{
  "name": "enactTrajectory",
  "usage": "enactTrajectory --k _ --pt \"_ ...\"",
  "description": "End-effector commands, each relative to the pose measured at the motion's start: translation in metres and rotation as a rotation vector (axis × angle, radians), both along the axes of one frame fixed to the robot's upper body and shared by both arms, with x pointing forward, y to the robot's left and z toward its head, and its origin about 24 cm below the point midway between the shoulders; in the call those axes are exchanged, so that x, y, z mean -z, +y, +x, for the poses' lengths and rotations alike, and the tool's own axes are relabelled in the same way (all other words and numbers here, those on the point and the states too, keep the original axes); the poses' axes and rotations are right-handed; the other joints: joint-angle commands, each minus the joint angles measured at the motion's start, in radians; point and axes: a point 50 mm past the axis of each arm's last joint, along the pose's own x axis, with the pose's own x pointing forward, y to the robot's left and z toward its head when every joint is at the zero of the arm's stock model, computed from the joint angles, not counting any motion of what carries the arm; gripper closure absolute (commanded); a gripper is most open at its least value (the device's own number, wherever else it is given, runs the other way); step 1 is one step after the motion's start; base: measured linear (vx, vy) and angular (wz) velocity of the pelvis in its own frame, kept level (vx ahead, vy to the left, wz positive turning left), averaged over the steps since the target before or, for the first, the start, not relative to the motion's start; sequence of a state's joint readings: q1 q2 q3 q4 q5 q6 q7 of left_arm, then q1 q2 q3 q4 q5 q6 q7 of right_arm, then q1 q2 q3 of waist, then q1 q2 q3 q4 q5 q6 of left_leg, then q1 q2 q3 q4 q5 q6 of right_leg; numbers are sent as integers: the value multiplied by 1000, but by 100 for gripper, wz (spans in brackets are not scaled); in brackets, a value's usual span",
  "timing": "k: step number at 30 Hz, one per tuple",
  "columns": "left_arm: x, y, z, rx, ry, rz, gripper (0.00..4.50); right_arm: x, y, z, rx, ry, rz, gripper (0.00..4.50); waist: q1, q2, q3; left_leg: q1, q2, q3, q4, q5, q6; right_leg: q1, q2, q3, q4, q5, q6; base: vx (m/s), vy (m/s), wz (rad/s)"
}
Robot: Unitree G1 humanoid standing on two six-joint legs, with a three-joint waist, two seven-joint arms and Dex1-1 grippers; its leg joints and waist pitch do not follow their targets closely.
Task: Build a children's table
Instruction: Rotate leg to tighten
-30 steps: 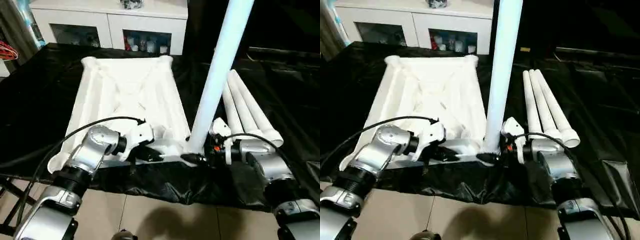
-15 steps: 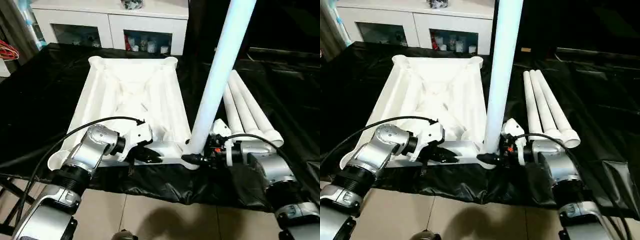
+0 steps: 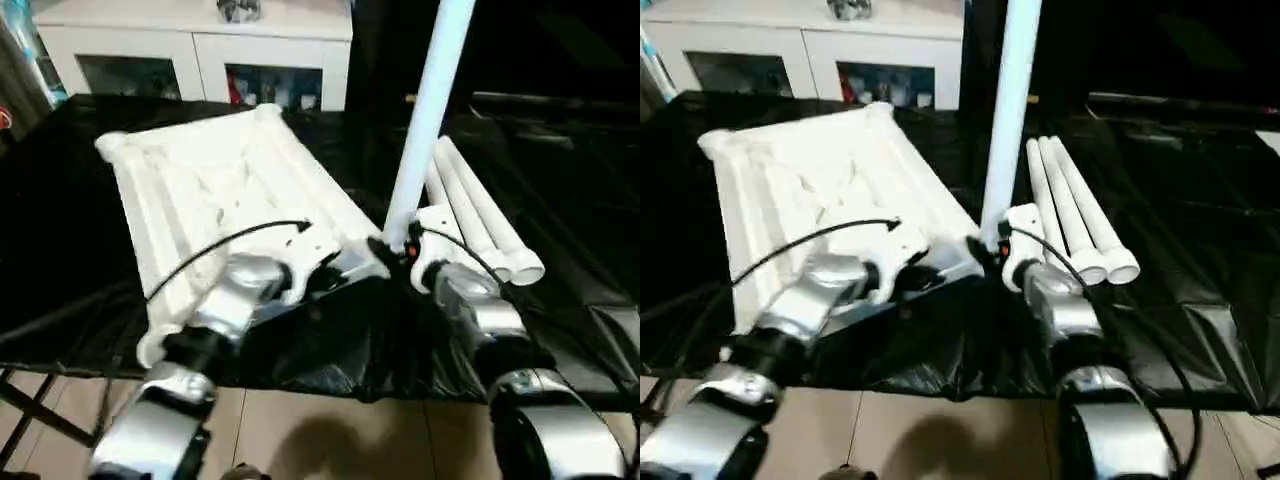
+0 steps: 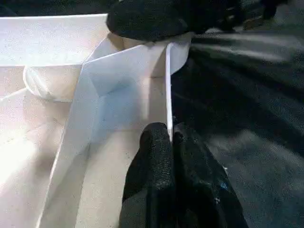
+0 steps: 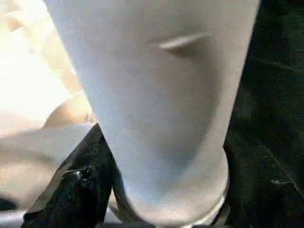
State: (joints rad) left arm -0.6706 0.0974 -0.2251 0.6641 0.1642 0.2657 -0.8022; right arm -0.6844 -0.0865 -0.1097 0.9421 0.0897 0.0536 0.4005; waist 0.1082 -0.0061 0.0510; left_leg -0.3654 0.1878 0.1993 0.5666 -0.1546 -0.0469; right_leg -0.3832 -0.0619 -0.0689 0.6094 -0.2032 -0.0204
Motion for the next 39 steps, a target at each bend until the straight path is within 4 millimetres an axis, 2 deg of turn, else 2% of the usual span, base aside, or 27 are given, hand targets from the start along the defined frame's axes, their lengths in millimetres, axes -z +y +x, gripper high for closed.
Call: enactTrajectory --k 1,3,5,7,8,9,10,11,12,17,20,21,22,23,24,25,26,27,29,30,34,35,36,39 --pt "-21 -39 -3 108 -72 -95 450 18 39 -13 -108 92 46 173 0 -1 -59 17 52 -30 -63 -262 11 28 -99 56 -89 -221 -192 64 -9 5" --pt "-20 -39 -5 125 -71 -92 450 18 41 -13 -119 84 29 173 3 -3 -62 13 51 -28 -59 -225 29 34 -98 56 -82 -162 -202 0 0 0" --pt "-18 -38 -7 140 -73 -87 450 18 41 -12 -114 69 12 173 4 4 -61 11 50 -28 -58 -207 42 36 -98 55 -81 -136 -208 0 0 0" --pt "-16 -37 -7 147 -76 -79 450 17 41 -11 -101 52 8 173 2 4 -59 13 52 -29 -61 -236 33 35 -99 53 -86 -185 -205 0 0 0" --pt "-15 -36 -8 151 -73 -77 450 15 39 -9 -88 47 27 117 2 5 -58 15 52 -29 -62 -247 29 34 -99 53 -88 -204 -202 0 0 0" --pt "-15 -35 -8 152 -72 -77 450 14 39 -9 -84 46 33 103 1 6 -57 17 53 -30 -64 -266 23 32 -98 53 -91 -236 -197 0 0 0" --pt "-15 -35 -8 153 -74 -75 450 12 37 -7 -76 41 58 103 1 17 -57 18 54 -32 -65 -280 16 31 -98 54 -91 -247 -194 0 0 0" --pt "-14 -34 -8 151 -73 -73 450 11 36 -6 -63 30 65 82 -1 18 -56 19 56 -32 -67 -293 11 29 -97 55 -93 -250 -193 0 0 0" --pt "-13 -34 -8 153 -74 -68 450 7 31 -3 -34 0 58 67 -2 13 -59 18 55 -32 -66 -289 8 32 -97 55 -89 -220 -198 0 0 0" --pt "-11 -34 -8 158 -81 -58 450 -7 13 2 28 -101 77 59 5 13 -61 14 53 -28 -61 -240 27 36 -98 56 -82 -148 -214 0 0 0" --pt "-11 -33 -5 131 -96 -44 450 -15 0 1 40 -170 81 59 13 17 -61 16 55 -26 -58 -225 43 35 -95 56 -81 -128 -208 0 0 0" --pt "-11 -32 -4 126 -93 -47 405 -18 -4 0 38 -190 75 56 14 20 -62 15 55 -27 -58 -220 45 35 -96 56 -79 -121 -212 0 0 0" --pt "-11 -32 -4 122 -88 -52 394 -19 -7 -1 34 -204 73 56 16 18 -61 11 53 -27 -57 -208 50 37 -94 55 -78 -116 -209 0 0 0" --pt "-11 -32 -3 122 -77 -61 394 -22 -12 -3 23 -221 65 56 21 24 -61 12 53 -26 -56 -211 55 37 -94 55 -83 -123 -199 0 0 0" --pt "-11 -32 -3 122 -71 -68 394 -23 -14 -4 14 -233 60 56 23 22 -62 11 53 -27 -56 -208 55 38 -96 55 -81 -121 -200 0 0 0" --pt "-11 -32 -3 126 -68 -71 394 -24 -17 -6 8 -245 50 56 27 26 -65 8 53 -28 -54 -192 58 40 -96 55 -76 -102 -201 0 0 0" --pt "-11 -32 -3 126 -68 -71 379 -24 -17 -6 8 -245 50 56 26 25 -64 7 53 -29 -55 -189 60 40 -95 54 -77 -96 -199 0 0 0" --pt "-13 -31 -1 108 -99 -70 352 -28 -28 -12 0 -278 24 56 27 28 -65 9 53 -29 -53 -188 64 39 -93 53 -77 -80 -201 0 0 0" --pt "-15 -29 0 94 -121 -76 354 -30 -33 -16 -3 -295 11 56 30 24 -66 8 54 -29 -52 -175 69 42 -93 54 -74 -54 -197 0 0 0" --pt "-16 -28 2 80 -137 -82 354 -32 -37 -20 -5 -305 4 56 31 26 -68 5 54 -31 -51 -161 75 44 -91 54 -71 -22 -191 0 0 0" --pt "-31 -8 10 -3 -185 -122 354 -40 -55 -33 -5 -335 -29 56 28 23 -71 -6 47 -31 -43 -135 95 47 -91 50 -65 15 -198 0 0 0" --pt "-36 3 12 -33 -204 -124 354 -42 -60 -37 -15 -341 -34 56 27 20 -69 -6 47 -30 -43 -142 100 45 -91 49 -69 -10 -198 0 0 0" --pt "-40 12 15 -60 -226 -119 354 -44 -62 -42 -33 -340 -32 56 29 22 -67 -6 48 -30 -42 -148 101 44 -91 49 -70 -34 -195 0 0 0" --pt "-45 27 18 -111 -247 -111 354 -46 -64 -50 -73 -333 -20 56 27 23 -65 -4 47 -29 -44 -157 94 41 -87 48 -74 -84 -182 0 0 0"
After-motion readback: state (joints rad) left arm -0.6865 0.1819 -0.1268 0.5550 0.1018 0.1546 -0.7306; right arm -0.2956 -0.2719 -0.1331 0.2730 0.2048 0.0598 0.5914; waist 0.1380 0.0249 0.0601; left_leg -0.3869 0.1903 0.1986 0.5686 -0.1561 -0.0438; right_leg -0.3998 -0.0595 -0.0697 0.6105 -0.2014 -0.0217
